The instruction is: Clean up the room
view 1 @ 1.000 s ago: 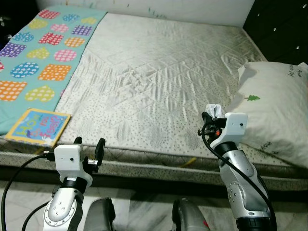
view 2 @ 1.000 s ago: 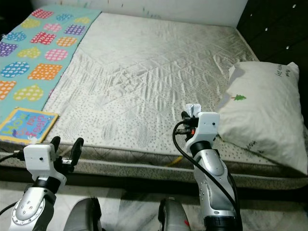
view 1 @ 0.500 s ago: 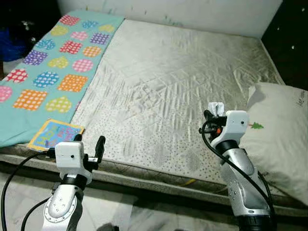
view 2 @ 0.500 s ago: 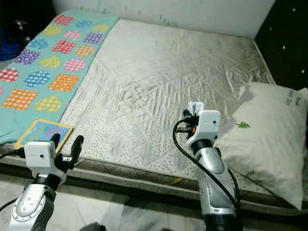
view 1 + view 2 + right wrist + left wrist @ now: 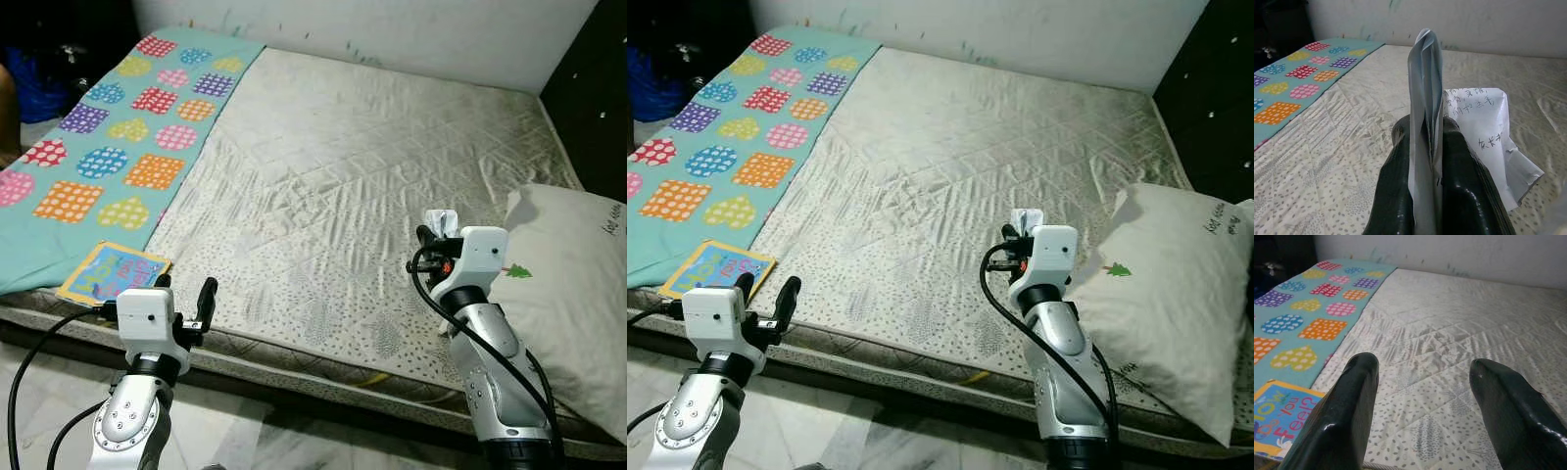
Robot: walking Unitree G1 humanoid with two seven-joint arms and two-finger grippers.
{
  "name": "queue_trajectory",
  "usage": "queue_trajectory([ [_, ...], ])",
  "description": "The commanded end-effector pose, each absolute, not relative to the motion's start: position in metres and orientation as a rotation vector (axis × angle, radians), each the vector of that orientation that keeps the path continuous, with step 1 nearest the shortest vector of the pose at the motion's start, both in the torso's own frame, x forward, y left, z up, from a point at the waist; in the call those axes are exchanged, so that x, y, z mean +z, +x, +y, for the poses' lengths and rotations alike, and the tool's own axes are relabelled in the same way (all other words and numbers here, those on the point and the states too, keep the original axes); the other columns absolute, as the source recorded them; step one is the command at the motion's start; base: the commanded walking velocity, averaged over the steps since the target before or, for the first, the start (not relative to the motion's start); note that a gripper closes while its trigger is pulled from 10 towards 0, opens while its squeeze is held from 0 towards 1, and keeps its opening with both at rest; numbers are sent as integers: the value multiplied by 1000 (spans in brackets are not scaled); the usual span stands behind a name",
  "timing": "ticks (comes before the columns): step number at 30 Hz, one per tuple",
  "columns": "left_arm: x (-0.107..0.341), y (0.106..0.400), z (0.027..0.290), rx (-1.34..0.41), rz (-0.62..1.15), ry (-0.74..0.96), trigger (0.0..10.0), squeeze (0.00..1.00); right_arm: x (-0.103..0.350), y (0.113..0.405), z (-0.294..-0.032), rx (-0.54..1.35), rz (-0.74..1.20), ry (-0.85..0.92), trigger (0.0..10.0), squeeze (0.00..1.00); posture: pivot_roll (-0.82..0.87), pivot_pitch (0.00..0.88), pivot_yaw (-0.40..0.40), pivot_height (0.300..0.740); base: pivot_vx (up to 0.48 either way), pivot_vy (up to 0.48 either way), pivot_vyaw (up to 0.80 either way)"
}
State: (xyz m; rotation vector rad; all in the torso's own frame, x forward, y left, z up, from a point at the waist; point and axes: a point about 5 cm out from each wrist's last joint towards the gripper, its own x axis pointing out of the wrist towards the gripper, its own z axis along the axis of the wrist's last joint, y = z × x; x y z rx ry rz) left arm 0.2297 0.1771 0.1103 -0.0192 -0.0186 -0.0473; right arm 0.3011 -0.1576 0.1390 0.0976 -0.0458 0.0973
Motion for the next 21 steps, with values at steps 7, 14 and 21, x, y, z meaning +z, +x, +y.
queue_trajectory([
  [7, 106, 230, 176, -56, 10, -7, 10000, 0, 130, 300, -160, 80, -1, 97, 10000, 0, -56, 110, -80, 740, 0, 0, 0],
  [14, 105, 231, 176, -55, 16, -14, 10000, 0, 130, 300, -161, 80, 5, 90, 10000, 0, -58, 110, -82, 740, 0, 0, 0],
  [21, 104, 231, 175, -61, 20, -29, 10000, 0, 129, 300, -161, 84, 14, 107, 10000, 0, -62, 109, -83, 740, 0, 0, 0],
])
